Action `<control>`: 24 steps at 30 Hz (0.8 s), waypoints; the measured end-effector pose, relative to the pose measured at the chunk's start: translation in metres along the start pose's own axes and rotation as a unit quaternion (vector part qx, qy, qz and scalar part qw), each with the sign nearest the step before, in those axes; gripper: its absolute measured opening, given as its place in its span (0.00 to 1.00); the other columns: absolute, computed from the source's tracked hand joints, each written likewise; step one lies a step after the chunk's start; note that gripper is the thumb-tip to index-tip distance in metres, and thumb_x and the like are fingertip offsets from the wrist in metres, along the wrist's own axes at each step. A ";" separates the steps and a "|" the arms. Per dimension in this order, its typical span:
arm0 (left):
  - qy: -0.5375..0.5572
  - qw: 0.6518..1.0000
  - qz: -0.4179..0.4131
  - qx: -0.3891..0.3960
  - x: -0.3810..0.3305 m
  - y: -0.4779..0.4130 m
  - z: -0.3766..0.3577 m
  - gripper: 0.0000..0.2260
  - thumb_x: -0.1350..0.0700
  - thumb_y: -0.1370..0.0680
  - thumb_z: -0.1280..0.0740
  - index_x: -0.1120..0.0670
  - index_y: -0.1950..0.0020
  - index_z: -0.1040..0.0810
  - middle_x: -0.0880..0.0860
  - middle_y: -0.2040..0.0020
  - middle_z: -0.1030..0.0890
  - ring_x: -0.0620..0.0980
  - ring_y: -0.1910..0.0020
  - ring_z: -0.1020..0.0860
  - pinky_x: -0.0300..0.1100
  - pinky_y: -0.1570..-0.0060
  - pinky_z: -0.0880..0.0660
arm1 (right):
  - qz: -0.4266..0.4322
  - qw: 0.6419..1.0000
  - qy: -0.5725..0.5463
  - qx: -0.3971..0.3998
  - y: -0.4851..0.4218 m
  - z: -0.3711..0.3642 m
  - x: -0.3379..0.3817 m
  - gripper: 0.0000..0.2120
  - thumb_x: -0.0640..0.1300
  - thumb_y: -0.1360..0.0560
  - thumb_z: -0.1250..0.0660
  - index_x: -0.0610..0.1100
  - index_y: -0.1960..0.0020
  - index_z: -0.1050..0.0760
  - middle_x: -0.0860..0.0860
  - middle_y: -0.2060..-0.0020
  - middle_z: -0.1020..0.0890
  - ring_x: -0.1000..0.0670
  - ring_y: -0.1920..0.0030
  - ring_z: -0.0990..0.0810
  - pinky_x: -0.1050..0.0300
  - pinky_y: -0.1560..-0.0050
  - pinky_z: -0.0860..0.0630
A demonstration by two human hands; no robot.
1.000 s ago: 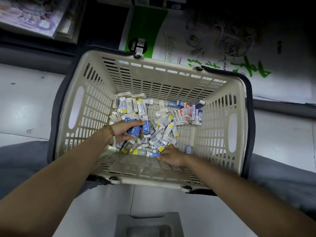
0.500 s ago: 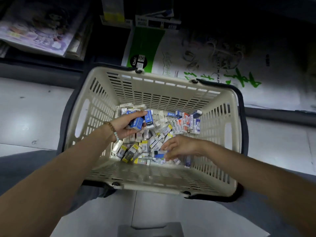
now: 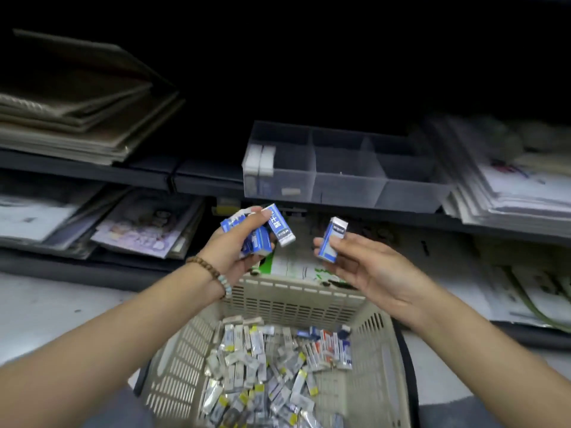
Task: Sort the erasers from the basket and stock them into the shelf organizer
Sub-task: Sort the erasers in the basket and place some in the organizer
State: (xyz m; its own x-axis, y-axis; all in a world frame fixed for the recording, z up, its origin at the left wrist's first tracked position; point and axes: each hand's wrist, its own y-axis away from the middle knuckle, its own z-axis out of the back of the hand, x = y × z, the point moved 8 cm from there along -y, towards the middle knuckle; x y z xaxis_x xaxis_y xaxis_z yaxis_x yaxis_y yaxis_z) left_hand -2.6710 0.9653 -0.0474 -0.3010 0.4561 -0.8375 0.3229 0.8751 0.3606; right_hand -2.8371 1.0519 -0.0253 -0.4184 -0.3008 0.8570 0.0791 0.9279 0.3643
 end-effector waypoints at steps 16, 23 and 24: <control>-0.096 0.991 -0.059 0.070 -0.009 0.017 -0.035 0.15 0.60 0.31 0.27 0.55 0.45 0.20 0.51 0.63 0.16 0.46 0.71 0.20 0.36 0.73 0.26 | 0.080 0.995 0.026 -0.059 0.007 -0.018 0.018 0.09 0.44 0.27 0.32 0.42 0.48 0.20 0.47 0.55 0.15 0.53 0.56 0.18 0.59 0.54 0.22; -0.097 0.991 0.050 0.071 0.009 0.023 -0.031 0.20 0.44 0.42 0.25 0.55 0.56 0.15 0.50 0.63 0.16 0.44 0.73 0.22 0.33 0.75 0.27 | 0.089 0.988 0.125 -0.025 0.007 -0.021 0.033 0.09 0.43 0.24 0.35 0.41 0.48 0.20 0.46 0.54 0.16 0.52 0.57 0.19 0.60 0.57 0.21; -0.086 0.991 0.074 0.077 0.013 0.024 -0.030 0.20 0.43 0.43 0.24 0.55 0.58 0.14 0.50 0.64 0.17 0.43 0.74 0.22 0.33 0.77 0.28 | 0.089 0.985 0.144 -0.024 0.007 -0.021 0.035 0.09 0.43 0.24 0.35 0.40 0.49 0.20 0.44 0.54 0.16 0.51 0.56 0.20 0.58 0.56 0.21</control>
State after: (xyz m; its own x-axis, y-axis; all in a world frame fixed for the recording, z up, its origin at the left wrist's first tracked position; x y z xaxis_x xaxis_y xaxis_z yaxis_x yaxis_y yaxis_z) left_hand -2.6941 0.9967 -0.0373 -0.0876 0.5323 -0.8420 0.4895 0.7592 0.4290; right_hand -2.8315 1.0434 0.0148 -0.1209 -0.1907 0.9742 0.1744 0.9620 0.2099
